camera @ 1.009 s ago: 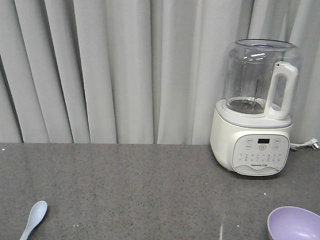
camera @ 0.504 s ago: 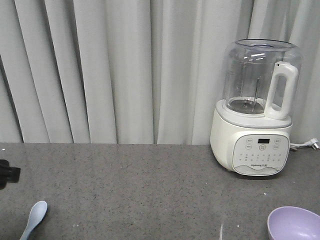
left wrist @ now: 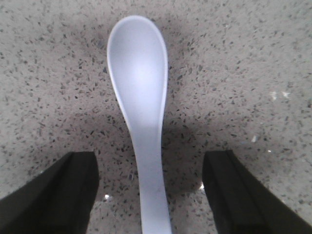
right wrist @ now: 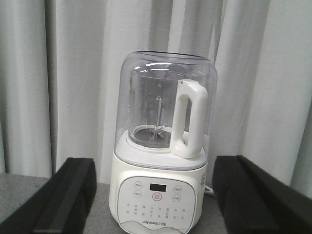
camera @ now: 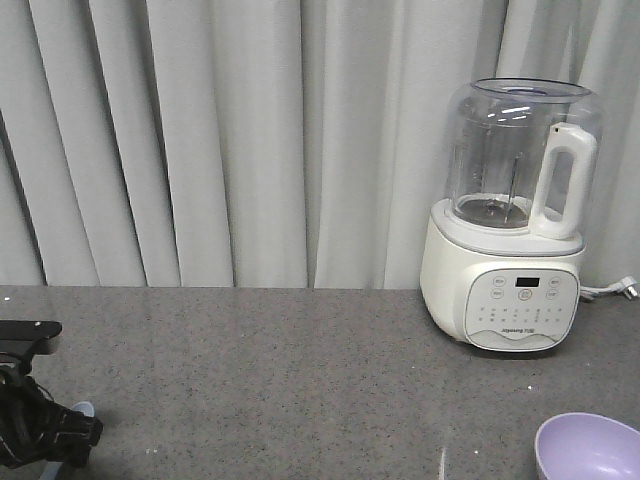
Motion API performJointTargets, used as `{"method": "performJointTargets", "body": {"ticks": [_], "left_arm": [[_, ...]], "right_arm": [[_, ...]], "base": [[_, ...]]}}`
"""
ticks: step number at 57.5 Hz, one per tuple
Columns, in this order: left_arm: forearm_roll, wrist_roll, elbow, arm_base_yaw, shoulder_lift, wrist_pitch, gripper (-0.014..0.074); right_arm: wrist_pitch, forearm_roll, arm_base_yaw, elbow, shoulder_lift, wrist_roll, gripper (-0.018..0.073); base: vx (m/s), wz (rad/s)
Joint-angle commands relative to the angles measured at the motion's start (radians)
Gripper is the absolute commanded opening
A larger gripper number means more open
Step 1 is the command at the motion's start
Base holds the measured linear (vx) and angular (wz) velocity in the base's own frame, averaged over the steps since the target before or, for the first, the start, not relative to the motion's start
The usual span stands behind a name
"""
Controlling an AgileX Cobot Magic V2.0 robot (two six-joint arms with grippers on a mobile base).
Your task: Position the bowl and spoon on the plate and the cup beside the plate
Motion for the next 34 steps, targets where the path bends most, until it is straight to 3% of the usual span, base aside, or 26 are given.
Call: {"method": "performJointTargets", "body": {"ticks": [1,13,22,28,34], "left_arm": [[-0.014,0.000,-0.038,0.002,-0.011,-0.048,0.0575],[-0.014,0.000,-0.044,0.002,0.028,-0.044,0.0575],[-0.016,-0.004,-0.089,0.002,0.070,0.039,0.0544],[-0.030,-0.004,-0.107,0.002,0.083,0.078,0.0452],[-0.028,-0.004,-0.107,0.002,0.086,0.101,0.0273]], "right_arm": [[-0.075,-0.008,-0.003,-0.036,-0.002,-0.007,0.0543],[-0.075,-0.008,-0.003,-0.036,-0.002,-0.007,0.0543],[-0.075,-0.008,-0.003,-0.036,-0.002,-0.007,0.0543],[-0.075,-0.008,-0.003,-0.036,-0.002,-0.007,0.0543],[-0.075,-0.008,-0.003,-0.036,-0.002,-0.007,0.0543]], "base": [[0.00,0.00],[0.00,0.00],[0.00,0.00],[0.00,0.00],[0.00,0.00]]}}
